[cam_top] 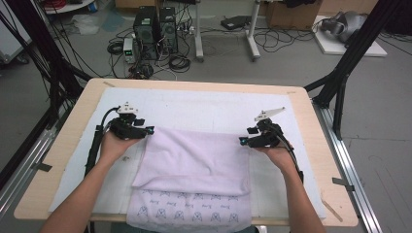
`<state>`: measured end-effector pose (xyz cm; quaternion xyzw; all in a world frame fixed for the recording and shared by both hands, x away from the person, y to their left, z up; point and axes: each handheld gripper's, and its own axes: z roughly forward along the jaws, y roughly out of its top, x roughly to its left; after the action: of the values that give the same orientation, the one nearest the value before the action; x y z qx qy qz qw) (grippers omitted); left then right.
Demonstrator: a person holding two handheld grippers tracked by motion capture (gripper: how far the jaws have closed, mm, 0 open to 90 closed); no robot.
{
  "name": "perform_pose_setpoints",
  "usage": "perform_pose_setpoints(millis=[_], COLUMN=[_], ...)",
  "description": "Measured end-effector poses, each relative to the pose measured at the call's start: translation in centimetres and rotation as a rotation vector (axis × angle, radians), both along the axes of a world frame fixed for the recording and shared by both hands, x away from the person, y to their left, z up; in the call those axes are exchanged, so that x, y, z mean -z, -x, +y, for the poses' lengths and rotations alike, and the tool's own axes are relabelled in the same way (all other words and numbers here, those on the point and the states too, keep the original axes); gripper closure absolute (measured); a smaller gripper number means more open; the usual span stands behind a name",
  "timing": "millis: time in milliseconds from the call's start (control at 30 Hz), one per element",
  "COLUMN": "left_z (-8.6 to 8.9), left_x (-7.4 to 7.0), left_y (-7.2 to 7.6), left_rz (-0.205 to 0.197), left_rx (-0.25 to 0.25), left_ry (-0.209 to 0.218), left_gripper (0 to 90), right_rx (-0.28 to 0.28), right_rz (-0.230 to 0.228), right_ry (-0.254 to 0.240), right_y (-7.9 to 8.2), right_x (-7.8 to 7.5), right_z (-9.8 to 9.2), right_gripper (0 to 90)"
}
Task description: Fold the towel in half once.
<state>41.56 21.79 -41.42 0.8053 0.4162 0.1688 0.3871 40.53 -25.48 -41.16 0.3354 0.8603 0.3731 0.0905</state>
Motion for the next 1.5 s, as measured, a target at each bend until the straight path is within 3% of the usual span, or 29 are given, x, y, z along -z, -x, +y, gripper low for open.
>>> perform_pose_setpoints(millis=[100,167,200,233,267,300,333,433,500,533,567,633,700,733,767,800,867,900,933,967,1000,1067,1167,1200,1233,1300,1433,1500], left_z=[-0.3,-0.6,-0.8,-0.7,-0.9,-1.0,-1.0,-0.5,-0.2,0.2,0.2,0.4,0.4,0.3,0.2,0.0,0.0,-0.1,0.1,0.3,0.6,1.1,1.8,2.0,2.1,2.4,2.7,2.5], left_x=[1.6,2.5,2.5,2.4,2.3,2.1,2.0,1.3,0.3,-1.5,-1.5,-3.9,-6.3,-7.5,-8.3,-9.5,-10.5,-10.5,-10.2,-9.9,-9.4,-8.2,-6.3,-5.7,-5.1,-4.0,-2.9,-2.6], left_y=[-1.3,-1.5,-1.4,-1.4,-1.3,-1.2,-1.2,-1.2,-1.6,-2.1,-2.1,-2.7,-3.4,-3.8,-4.0,-4.3,-4.7,-4.8,-5.0,-5.0,-4.8,-4.3,-3.2,-2.7,-2.2,-1.2,0.7,1.7], left_rz=[0.047,0.093,0.069,0.071,0.059,0.044,0.036,-0.012,-0.031,-0.081,-0.081,-0.123,-0.160,-0.180,-0.197,-0.220,-0.240,-0.234,-0.211,-0.184,-0.176,-0.159,-0.119,-0.112,-0.108,-0.093,-0.069,-0.070], left_rx=[-0.005,0.018,0.014,0.031,0.039,0.040,0.047,0.009,-0.009,-0.041,-0.041,-0.056,-0.060,-0.060,-0.061,-0.059,-0.073,-0.098,-0.111,-0.109,-0.103,-0.102,-0.080,-0.072,-0.065,-0.052,-0.016,0.017], left_ry=[-0.019,-0.027,-0.040,-0.028,-0.030,-0.046,-0.049,-0.046,-0.059,-0.039,-0.039,-0.016,-0.020,-0.020,-0.026,-0.033,-0.030,-0.045,-0.052,-0.050,-0.061,-0.059,-0.066,-0.077,-0.061,-0.060,-0.021,-0.044], left_gripper=[38.8,43.2,47.8,55.1,71.9,78.6,84.2,85.8,86.0,86.1,86.0,86.0,86.0,86.0,86.0,86.0,84.2,75.3,62.6,57.9,57.3,55.8,53.8,53.4,52.6,51.1,48.6,46.8], right_rx=[0.009,0.012,0.012,0.011,0.012,-0.018,-0.032,-0.025,-0.004,0.023,0.023,0.046,0.055,0.063,0.063,0.065,0.073,0.078,0.098,0.113,0.106,0.101,0.098,0.094,0.085,0.059,0.022,0.003], right_rz=[0.029,0.063,0.074,0.087,0.075,0.084,0.084,0.051,-0.004,-0.056,-0.056,-0.092,-0.123,-0.156,-0.156,-0.166,-0.194,-0.198,-0.190,-0.165,-0.129,-0.119,-0.072,-0.024,-0.003,-0.046,-0.029,-0.017], right_ry=[0.032,0.033,0.036,0.038,0.046,0.024,0.017,0.074,0.064,0.061,0.061,0.051,0.054,0.059,0.059,0.065,0.066,0.063,0.057,0.051,0.040,0.060,0.049,0.043,0.044,0.033,-0.025,-0.050], right_y=[-1.1,-1.6,-1.8,-1.9,-1.9,-2.0,-2.0,-2.2,-2.5,-2.9,-2.9,-3.4,-4.1,-4.7,-4.7,-4.8,-5.4,-5.7,-6.0,-6.3,-6.4,-6.0,-5.2,-5.0,-4.7,-3.5,-1.8,-0.9], right_x=[1.1,1.8,2.2,2.4,2.4,2.2,2.1,1.2,0.0,-1.7,-1.7,-3.6,-5.5,-7.4,-7.4,-8.1,-9.7,-10.0,-9.8,-9.5,-8.9,-7.7,-6.2,-5.9,-5.7,-5.5,-4.8,-4.3], right_z=[0.3,0.4,0.4,0.5,0.5,0.4,0.4,1.2,1.4,1.3,1.3,1.2,1.1,1.1,1.1,1.1,1.1,1.0,1.0,0.9,0.8,0.7,0.4,0.3,0.4,0.6,0.8,1.0], right_gripper=[37.1,39.9,43.9,47.7,59.7,79.0,83.6,86.0,86.2,86.3,86.3,86.4,86.4,86.4,86.4,86.4,85.7,80.8,67.2,61.4,59.8,58.4,53.8,51.8,51.4,52.8,51.8,51.8])
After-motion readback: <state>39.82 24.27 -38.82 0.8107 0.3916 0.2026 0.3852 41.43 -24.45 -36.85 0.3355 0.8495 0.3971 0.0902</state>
